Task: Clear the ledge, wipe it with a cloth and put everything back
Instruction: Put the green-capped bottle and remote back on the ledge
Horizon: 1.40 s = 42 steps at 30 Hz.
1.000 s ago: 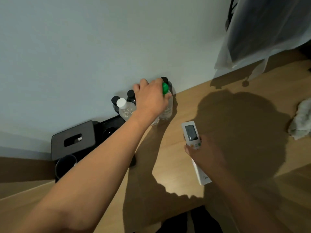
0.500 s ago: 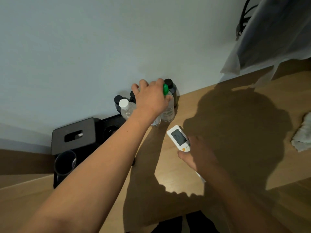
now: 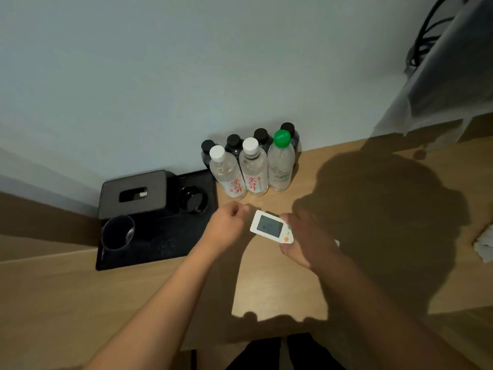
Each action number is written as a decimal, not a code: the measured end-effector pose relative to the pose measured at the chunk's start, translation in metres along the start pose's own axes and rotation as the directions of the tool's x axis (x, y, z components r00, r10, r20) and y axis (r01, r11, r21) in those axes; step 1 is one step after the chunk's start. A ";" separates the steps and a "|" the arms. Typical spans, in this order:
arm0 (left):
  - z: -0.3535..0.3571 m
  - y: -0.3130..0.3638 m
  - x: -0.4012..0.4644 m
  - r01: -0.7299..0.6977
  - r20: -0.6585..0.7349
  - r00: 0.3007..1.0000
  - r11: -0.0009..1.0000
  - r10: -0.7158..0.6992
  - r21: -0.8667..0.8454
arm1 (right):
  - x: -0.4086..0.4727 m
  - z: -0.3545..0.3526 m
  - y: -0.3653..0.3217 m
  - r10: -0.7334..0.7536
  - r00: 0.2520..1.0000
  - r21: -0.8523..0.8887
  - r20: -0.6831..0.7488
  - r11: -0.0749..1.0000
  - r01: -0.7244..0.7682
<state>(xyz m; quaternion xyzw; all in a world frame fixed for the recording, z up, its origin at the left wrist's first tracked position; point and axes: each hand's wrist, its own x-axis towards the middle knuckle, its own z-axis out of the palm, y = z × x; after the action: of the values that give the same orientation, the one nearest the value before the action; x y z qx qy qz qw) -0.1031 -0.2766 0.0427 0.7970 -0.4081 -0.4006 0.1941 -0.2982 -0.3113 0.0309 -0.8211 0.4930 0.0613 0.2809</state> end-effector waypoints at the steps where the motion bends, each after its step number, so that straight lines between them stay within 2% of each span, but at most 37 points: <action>1: 0.002 -0.005 0.002 0.027 0.041 0.999 1.000 -0.027 -0.010 | 0.002 0.002 -0.002 -0.028 1.000 -0.023 -0.002 0.999 0.028; 6: 0.005 -0.013 0.005 0.067 0.117 0.992 0.988 -0.050 -0.143 | 0.013 0.011 -0.007 -0.079 0.996 -0.077 0.030 0.994 0.081; 10: 0.010 -0.020 0.010 0.076 0.110 0.992 0.988 -0.061 -0.131 | 0.019 0.014 -0.005 -0.083 0.995 -0.046 0.054 0.995 0.085; 13: 0.010 -0.023 0.018 0.099 0.054 0.994 0.980 -0.090 -0.175 | 0.024 0.012 0.001 -0.004 0.997 0.037 0.076 0.999 0.001; 15: 0.008 -0.026 0.024 0.136 0.020 0.991 0.965 -0.135 -0.223 | 0.026 0.008 0.007 0.136 0.988 0.166 0.078 0.975 -0.148; 17: 0.006 -0.029 0.032 0.176 -0.019 0.982 0.942 -0.189 -0.286 | 0.030 0.008 0.014 0.309 0.948 0.307 0.081 0.897 -0.318; 20: 0.006 -0.033 0.041 0.225 -0.041 0.966 0.904 -0.256 -0.363 | 0.043 0.011 0.021 0.485 0.870 0.459 0.091 0.755 -0.469; 24: 0.009 -0.036 0.053 0.274 -0.015 0.950 0.853 -0.313 -0.444 | 0.059 0.012 0.017 0.521 0.805 0.687 0.284 0.476 -0.550; 25: 0.009 -0.037 0.055 0.293 -0.009 0.942 0.836 -0.335 -0.464 | 0.063 0.013 0.016 0.514 0.804 0.702 0.298 0.453 -0.550; 29: 0.014 -0.040 0.064 0.364 0.012 0.904 0.754 -0.428 -0.547 | 0.081 0.022 0.019 0.522 0.803 0.698 0.288 0.460 -0.549; 31: 0.017 -0.042 0.070 0.377 0.005 0.895 0.751 -0.445 -0.541 | 0.089 0.027 0.022 0.538 0.791 0.693 0.291 0.452 -0.562; 37: 0.018 -0.048 0.083 0.383 -0.097 0.882 0.821 -0.461 -0.424 | 0.099 0.024 0.011 0.569 0.776 0.656 0.271 0.480 -0.582; 42: 0.021 -0.047 0.090 0.325 -0.241 0.891 0.911 -0.384 -0.252 | 0.111 0.033 0.011 0.577 0.790 0.622 0.208 0.545 -0.562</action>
<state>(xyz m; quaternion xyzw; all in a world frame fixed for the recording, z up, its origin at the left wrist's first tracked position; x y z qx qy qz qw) -0.0655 -0.3204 -0.0434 0.8832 -0.1792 -0.3502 0.2552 -0.2457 -0.3841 -0.0431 -0.4644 0.7239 -0.0364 0.5089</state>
